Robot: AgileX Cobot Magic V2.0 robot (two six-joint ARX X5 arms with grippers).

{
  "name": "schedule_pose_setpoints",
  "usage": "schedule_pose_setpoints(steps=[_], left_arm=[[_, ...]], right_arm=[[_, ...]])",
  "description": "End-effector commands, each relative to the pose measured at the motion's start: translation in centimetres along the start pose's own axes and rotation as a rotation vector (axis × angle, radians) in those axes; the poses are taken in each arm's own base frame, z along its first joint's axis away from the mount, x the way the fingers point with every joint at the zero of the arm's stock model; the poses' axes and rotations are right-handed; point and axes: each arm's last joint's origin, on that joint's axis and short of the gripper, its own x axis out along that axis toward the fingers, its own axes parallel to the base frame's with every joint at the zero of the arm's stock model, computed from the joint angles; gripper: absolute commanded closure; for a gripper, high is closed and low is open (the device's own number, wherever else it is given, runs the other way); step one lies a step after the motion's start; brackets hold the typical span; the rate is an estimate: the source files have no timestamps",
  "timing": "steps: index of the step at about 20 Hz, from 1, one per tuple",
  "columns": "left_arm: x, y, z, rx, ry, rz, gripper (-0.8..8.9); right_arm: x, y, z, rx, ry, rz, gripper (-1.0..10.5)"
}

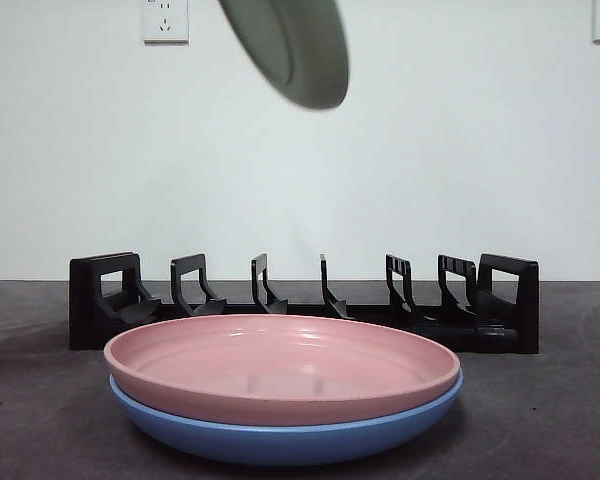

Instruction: Place the plate

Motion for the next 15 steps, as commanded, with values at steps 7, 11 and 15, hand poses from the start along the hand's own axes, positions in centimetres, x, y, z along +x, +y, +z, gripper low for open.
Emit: schedule_pose_setpoints(steps=[7, 11, 15], left_arm=[[-0.2, -0.1, 0.4, -0.029, -0.018, -0.003, 5.01], [-0.2, -0.1, 0.4, -0.029, -0.017, -0.002, 5.01], [-0.2, -0.1, 0.4, -0.036, -0.012, -0.002, 5.01]], right_arm=[[-0.1, 4.8, -5.8, -0.195, -0.084, -0.034, 9.3], [0.4, 6.6, -11.1, -0.298, -0.076, -0.110, 9.3], [1.1, 8.2, -16.7, -0.422, 0.011, -0.203, 9.3]])
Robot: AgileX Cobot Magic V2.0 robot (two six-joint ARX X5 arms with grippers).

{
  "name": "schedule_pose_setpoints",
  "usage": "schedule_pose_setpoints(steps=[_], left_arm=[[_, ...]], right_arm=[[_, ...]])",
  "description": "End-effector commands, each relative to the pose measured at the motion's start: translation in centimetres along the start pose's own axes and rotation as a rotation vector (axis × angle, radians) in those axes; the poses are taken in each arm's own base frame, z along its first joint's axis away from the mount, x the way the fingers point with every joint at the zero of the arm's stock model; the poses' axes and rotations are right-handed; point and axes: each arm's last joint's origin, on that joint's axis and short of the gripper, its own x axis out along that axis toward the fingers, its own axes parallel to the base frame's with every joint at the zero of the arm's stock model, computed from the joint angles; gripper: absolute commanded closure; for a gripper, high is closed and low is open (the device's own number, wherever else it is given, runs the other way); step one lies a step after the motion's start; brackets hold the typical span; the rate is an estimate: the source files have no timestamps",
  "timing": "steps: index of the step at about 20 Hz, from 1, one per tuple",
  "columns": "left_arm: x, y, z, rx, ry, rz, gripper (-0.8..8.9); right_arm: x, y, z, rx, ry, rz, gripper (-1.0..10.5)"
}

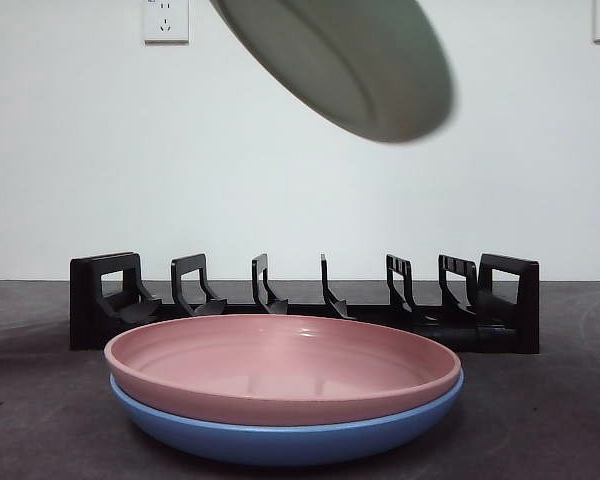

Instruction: Place the plate

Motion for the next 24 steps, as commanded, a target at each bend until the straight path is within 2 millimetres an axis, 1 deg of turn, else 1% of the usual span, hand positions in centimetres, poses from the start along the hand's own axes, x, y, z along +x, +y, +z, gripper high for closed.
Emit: schedule_pose_setpoints(steps=[1, 3, 5, 9, 14, 19, 24], left_arm=[[-0.2, -0.1, 0.4, -0.022, -0.014, -0.002, 5.01], [-0.2, -0.1, 0.4, -0.027, -0.014, -0.002, 5.01], [-0.2, -0.1, 0.4, -0.027, -0.014, -0.002, 5.01], [-0.2, -0.1, 0.4, -0.027, -0.013, -0.002, 5.01], [-0.2, -0.1, 0.4, -0.027, -0.014, -0.002, 5.01], [-0.2, -0.1, 0.4, -0.027, -0.018, -0.003, 5.01], [-0.2, -0.1, 0.5, -0.023, -0.021, -0.003, 5.01]], right_arm=[[0.0, 2.0, -1.7, -0.078, 0.016, -0.010, 9.3], [0.4, 3.5, -3.7, -0.125, 0.069, 0.019, 9.3], [0.7, 4.6, -5.0, -0.177, 0.133, 0.049, 9.3], [1.6, 5.5, -5.9, -0.260, 0.232, 0.069, 9.3], [3.9, 6.3, -6.6, -0.348, 0.335, 0.160, 9.3], [5.6, 6.1, -6.6, -0.433, 0.395, 0.213, 9.3], [7.3, 4.8, -6.0, -0.465, 0.425, 0.209, 9.3]])
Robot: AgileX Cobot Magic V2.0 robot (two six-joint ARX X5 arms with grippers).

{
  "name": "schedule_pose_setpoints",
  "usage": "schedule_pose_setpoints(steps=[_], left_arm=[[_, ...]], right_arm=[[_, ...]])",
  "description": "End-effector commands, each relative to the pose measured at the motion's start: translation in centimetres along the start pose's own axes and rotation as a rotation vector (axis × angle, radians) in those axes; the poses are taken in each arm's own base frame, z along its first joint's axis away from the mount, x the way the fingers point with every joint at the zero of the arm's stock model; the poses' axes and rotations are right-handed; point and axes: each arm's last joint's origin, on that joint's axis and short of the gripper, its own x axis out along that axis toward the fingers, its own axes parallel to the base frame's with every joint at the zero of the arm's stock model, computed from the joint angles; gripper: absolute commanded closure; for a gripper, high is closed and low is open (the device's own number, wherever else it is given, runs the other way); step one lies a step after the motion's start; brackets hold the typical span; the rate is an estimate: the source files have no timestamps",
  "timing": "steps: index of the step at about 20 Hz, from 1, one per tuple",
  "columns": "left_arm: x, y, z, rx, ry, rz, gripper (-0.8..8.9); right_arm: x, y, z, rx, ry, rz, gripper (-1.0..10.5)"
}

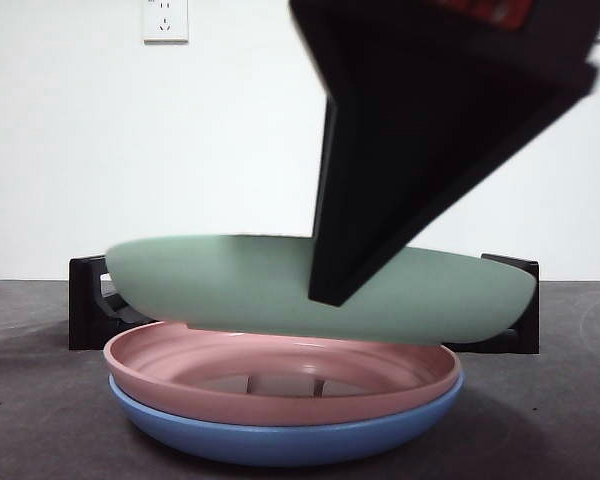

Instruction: Place the plate

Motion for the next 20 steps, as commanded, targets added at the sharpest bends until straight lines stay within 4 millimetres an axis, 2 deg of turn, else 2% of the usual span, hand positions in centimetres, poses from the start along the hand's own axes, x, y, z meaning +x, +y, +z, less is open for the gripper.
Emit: schedule_pose_setpoints(steps=[1, 12, 16, 18, 20], left_arm=[[-0.2, -0.1, 0.4, 0.002, -0.020, -0.004, 5.01], [-0.2, -0.1, 0.6, 0.023, -0.035, -0.005, 5.01], [-0.2, -0.1, 0.6, 0.026, -0.035, -0.005, 5.01], [-0.2, -0.1, 0.6, 0.025, -0.036, -0.005, 5.01], [-0.2, -0.1, 0.6, 0.025, -0.036, -0.005, 5.01]], right_arm=[[0.4, -0.5, 0.9, -0.046, 0.000, -0.005, 9.3], [2.9, -1.9, 2.4, -0.071, 0.076, 0.076, 9.3], [3.0, -2.0, 2.3, -0.066, 0.089, 0.079, 9.2], [3.0, -2.0, 2.3, -0.063, 0.091, 0.080, 8.6], [3.0, -1.8, 2.2, -0.068, 0.096, 0.084, 8.6]])
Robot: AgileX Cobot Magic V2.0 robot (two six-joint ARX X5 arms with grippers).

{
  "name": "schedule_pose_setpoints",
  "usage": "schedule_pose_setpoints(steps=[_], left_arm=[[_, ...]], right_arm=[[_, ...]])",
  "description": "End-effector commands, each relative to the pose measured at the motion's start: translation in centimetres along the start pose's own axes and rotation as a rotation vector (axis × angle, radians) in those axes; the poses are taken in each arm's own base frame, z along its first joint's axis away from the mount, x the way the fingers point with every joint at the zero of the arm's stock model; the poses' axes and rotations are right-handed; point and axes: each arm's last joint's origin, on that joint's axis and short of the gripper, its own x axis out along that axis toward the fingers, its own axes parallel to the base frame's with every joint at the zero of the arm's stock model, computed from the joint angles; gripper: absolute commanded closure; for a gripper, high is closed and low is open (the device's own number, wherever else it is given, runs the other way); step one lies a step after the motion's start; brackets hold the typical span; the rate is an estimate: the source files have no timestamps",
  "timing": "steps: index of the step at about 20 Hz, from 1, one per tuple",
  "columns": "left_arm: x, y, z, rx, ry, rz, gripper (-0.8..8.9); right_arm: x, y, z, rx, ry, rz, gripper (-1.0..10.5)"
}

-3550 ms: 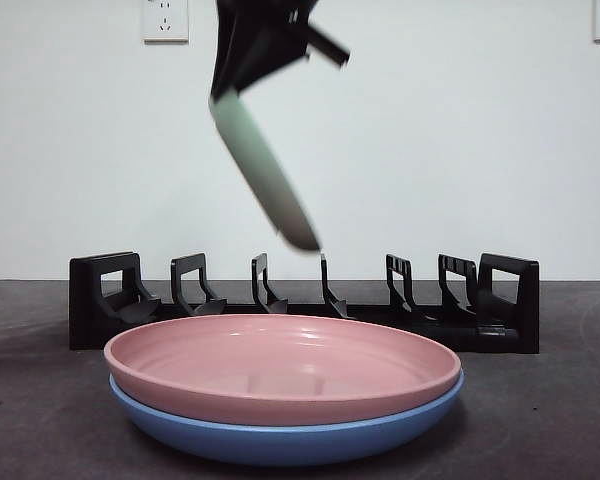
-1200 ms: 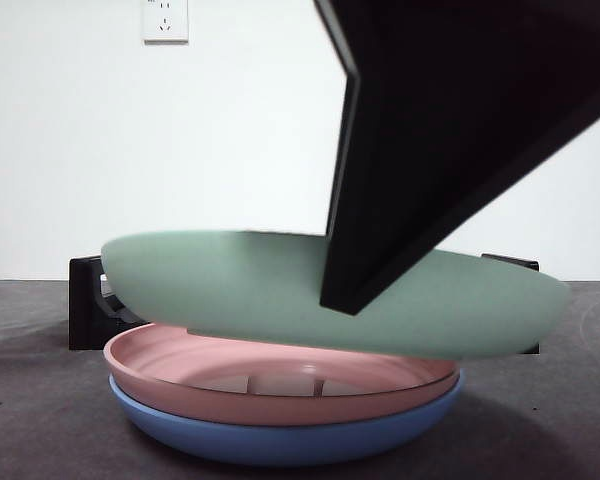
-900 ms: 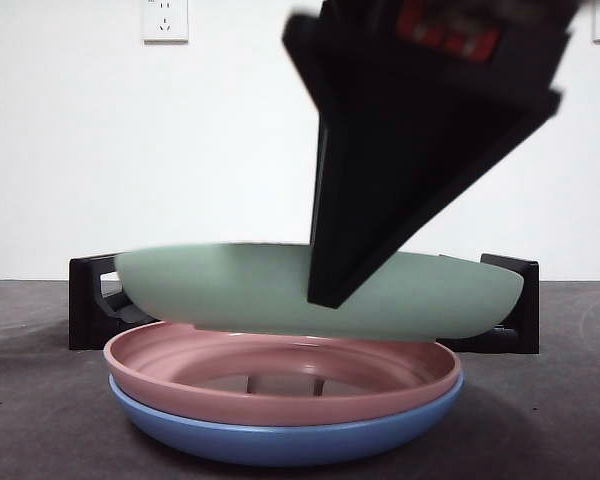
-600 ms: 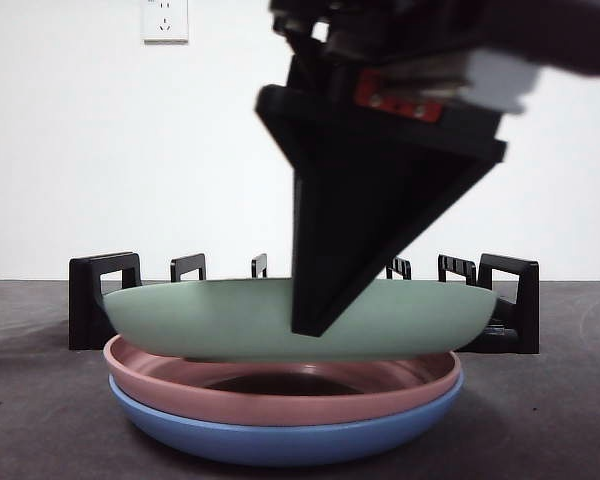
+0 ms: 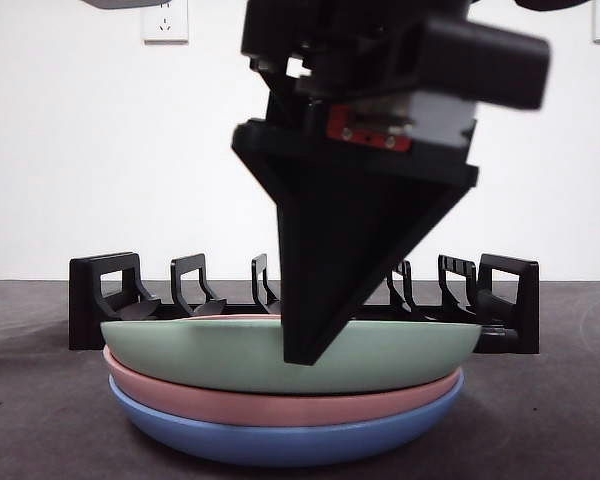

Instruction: Place the plate

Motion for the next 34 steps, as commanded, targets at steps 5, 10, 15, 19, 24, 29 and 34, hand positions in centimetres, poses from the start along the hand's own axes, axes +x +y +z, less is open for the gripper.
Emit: schedule_pose_setpoints(steps=[5, 10, 15, 19, 24, 29, 34], left_arm=[[-0.2, -0.1, 0.5, 0.005, -0.021, -0.003, 5.01], [-0.2, -0.1, 0.5, 0.004, -0.021, -0.003, 5.01], [-0.2, -0.1, 0.5, 0.004, -0.021, -0.003, 5.01], [-0.2, -0.1, 0.5, 0.004, -0.021, -0.003, 5.01], [-0.2, -0.1, 0.5, 0.004, -0.021, -0.003, 5.01], [-0.2, -0.1, 0.5, 0.003, -0.026, -0.004, 5.01], [-0.2, -0.1, 0.5, 0.005, -0.022, -0.006, 8.30]], right_arm=[[-1.5, 0.2, 1.3, 0.006, -0.001, 0.021, 8.1], [-5.8, -1.0, 3.0, 0.073, -0.148, 0.019, 7.1], [-10.3, -4.0, 1.7, 0.187, -0.310, -0.161, 7.1], [-11.6, -9.5, -2.8, 0.437, -0.322, -0.290, 7.1], [-11.5, -16.2, -11.1, 0.773, -0.307, -0.348, 7.1], [-13.0, -19.6, -18.9, 1.108, -0.331, -0.495, 7.1], [-13.5, -19.8, -21.4, 1.218, -0.322, -0.503, 9.6]])
